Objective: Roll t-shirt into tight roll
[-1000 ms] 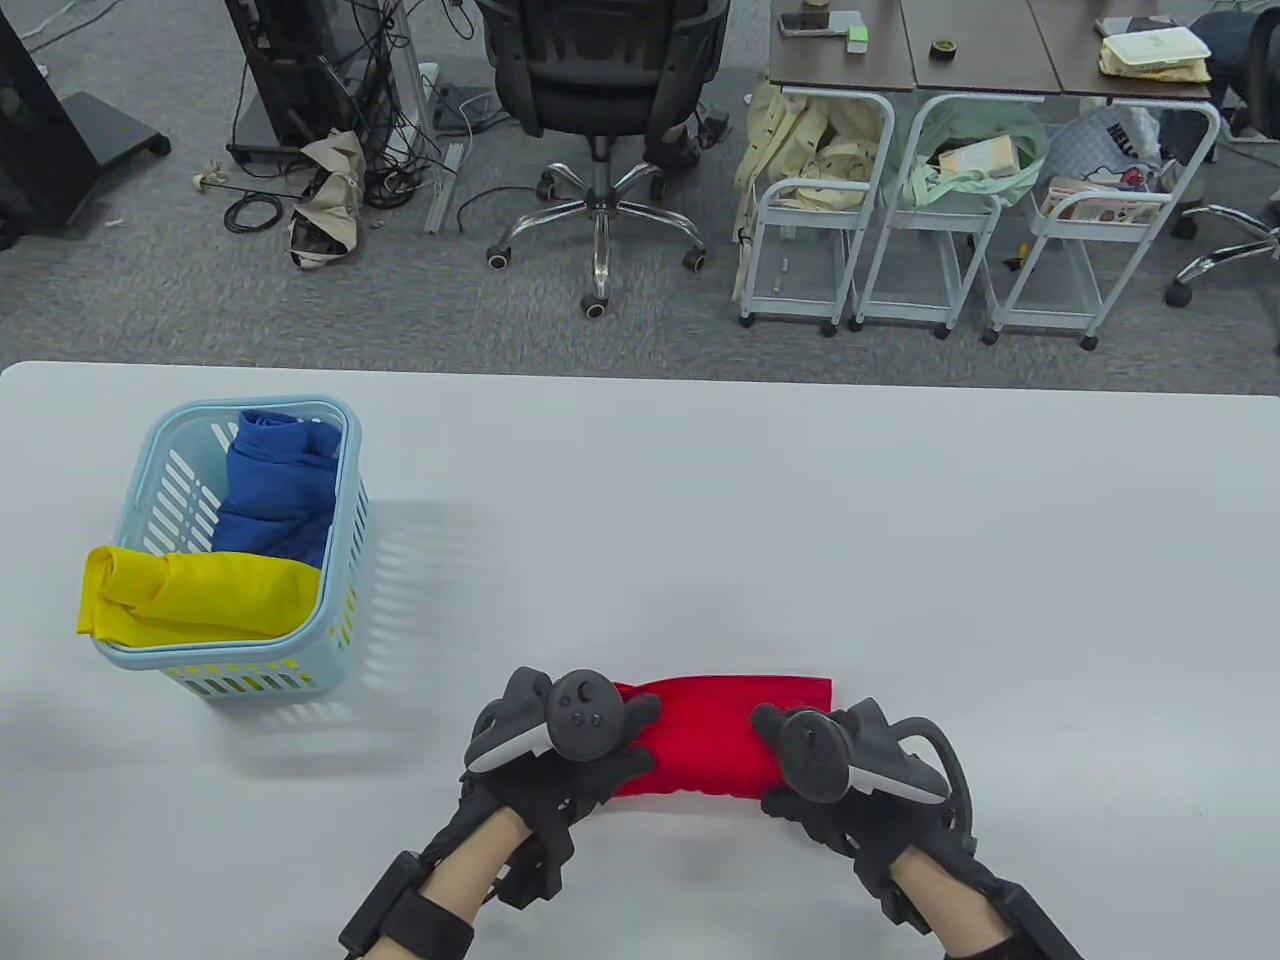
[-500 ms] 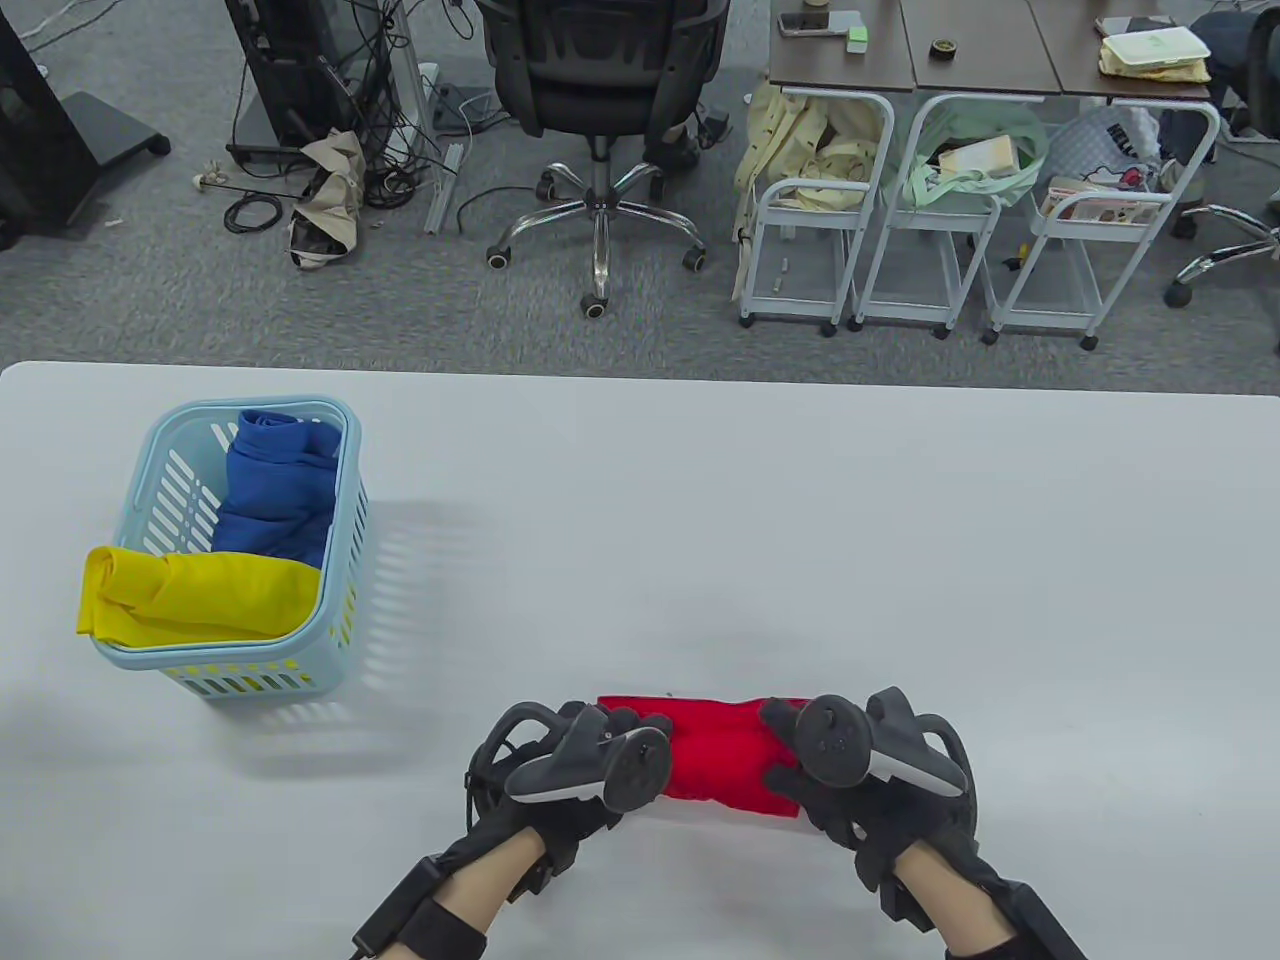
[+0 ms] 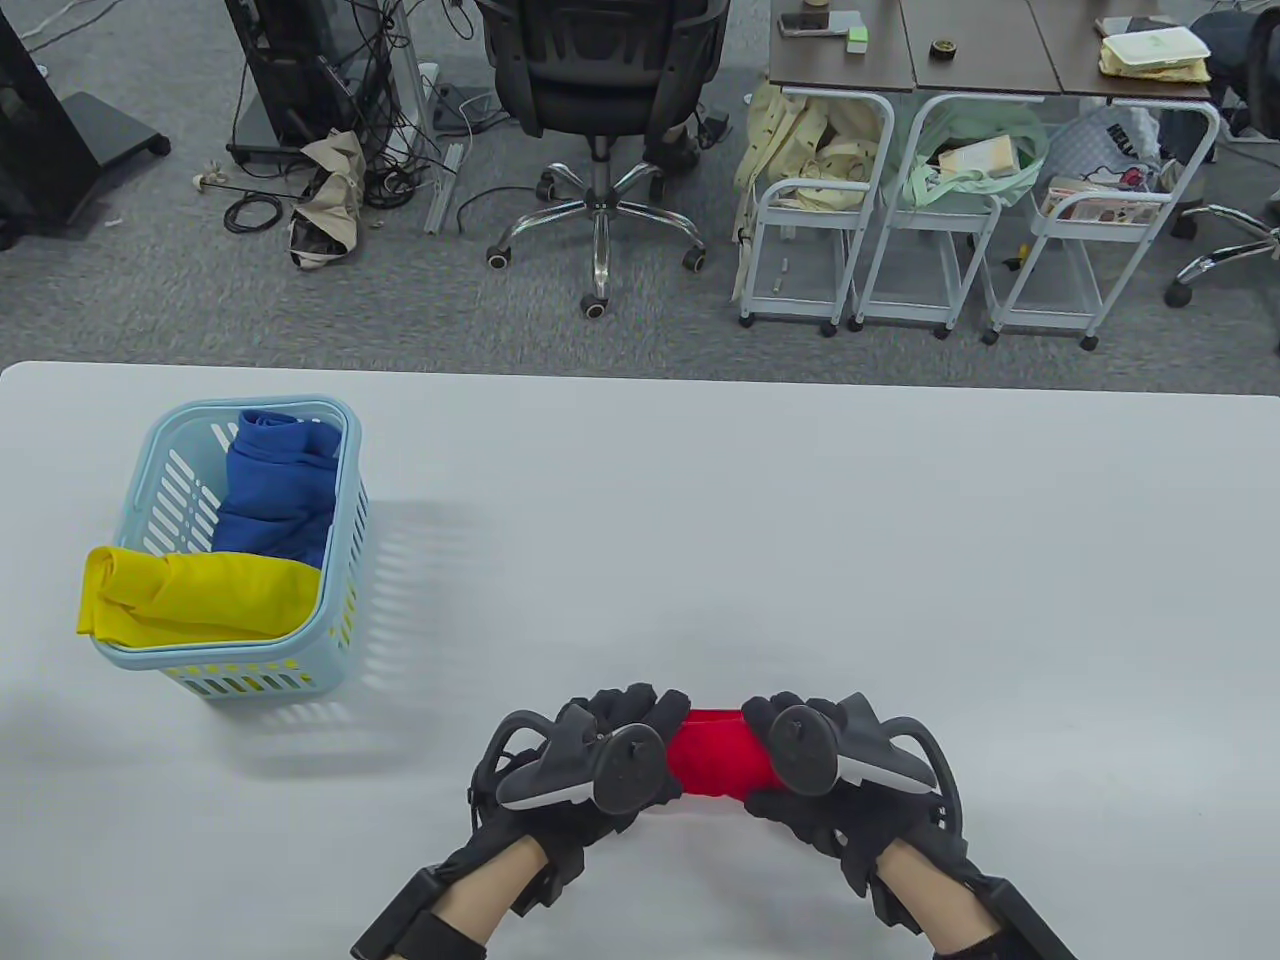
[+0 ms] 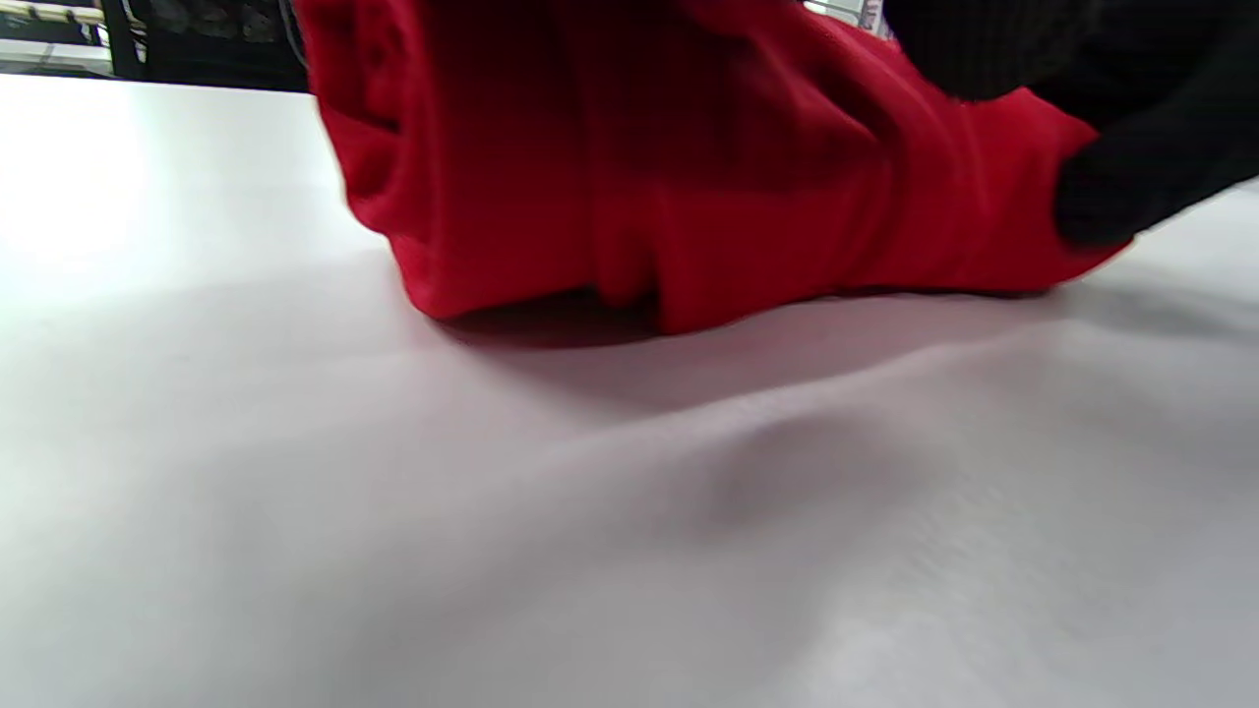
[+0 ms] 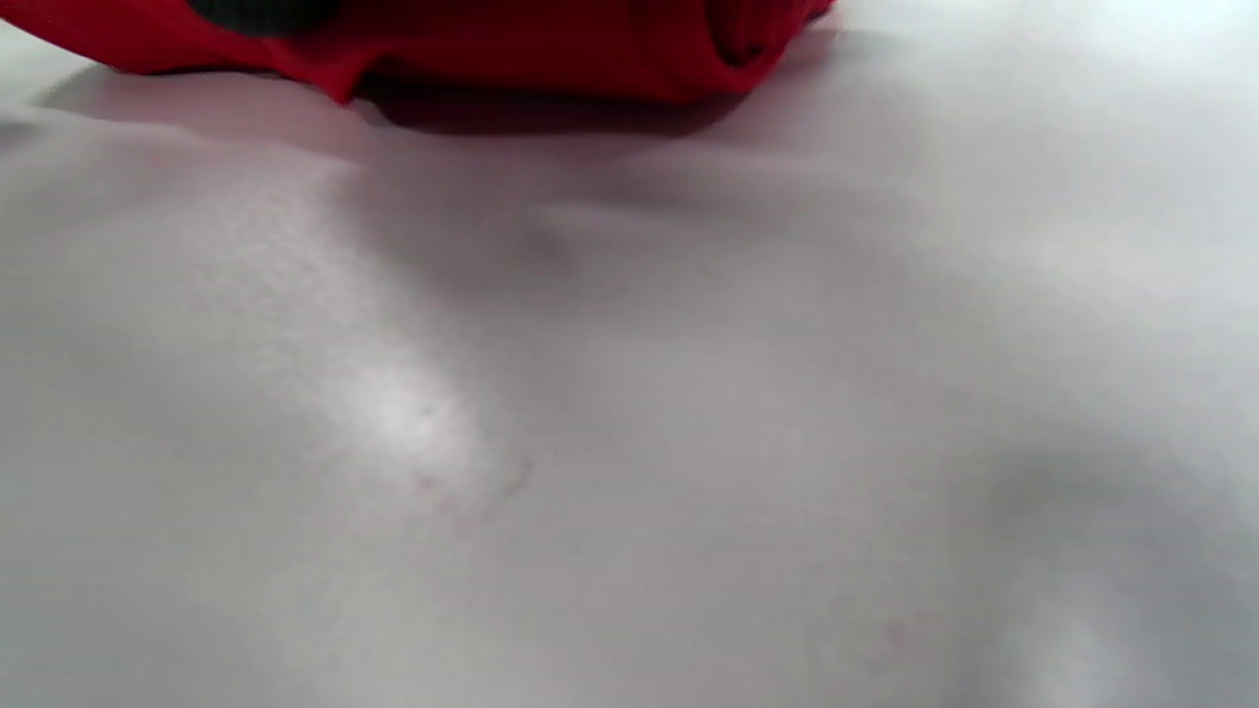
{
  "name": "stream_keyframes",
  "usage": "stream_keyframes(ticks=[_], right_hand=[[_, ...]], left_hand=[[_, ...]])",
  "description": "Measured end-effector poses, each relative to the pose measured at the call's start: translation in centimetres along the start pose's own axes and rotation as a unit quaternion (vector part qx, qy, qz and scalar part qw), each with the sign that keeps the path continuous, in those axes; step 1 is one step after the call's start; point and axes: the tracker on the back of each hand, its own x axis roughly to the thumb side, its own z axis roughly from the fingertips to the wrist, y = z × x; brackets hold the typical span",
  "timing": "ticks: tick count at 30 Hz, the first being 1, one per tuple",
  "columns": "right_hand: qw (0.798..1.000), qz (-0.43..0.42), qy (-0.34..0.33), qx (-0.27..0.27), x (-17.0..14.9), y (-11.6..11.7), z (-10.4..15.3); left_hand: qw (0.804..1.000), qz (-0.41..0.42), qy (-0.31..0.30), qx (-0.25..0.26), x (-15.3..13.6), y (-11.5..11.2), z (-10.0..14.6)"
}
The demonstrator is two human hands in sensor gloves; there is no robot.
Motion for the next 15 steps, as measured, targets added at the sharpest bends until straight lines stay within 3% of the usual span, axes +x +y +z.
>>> stream_keyframes(ticks=[4,10,13,15], right_hand=[[1.000,-0.002,0.003,-0.020,-0.1,-0.8,0.4],[0.999,0.011,0.005,-0.043,0.6,-1.3,1.1],[0.997,0.029,-0.035,-0.060,1.4,-1.7,1.6],[0.998,0.037,-0.034,-0.045,1.9,-1.0,1.1]], left_hand=[[0.993,-0.071,0.021,-0.092,-0.1,-1.9,-1.3],[0.996,-0.037,0.013,-0.086,-0.7,-2.2,-1.9],[0.997,-0.038,0.006,-0.065,-0.9,-1.9,-2.0],[0.998,-0.016,0.005,-0.066,-1.3,-1.7,-2.0]])
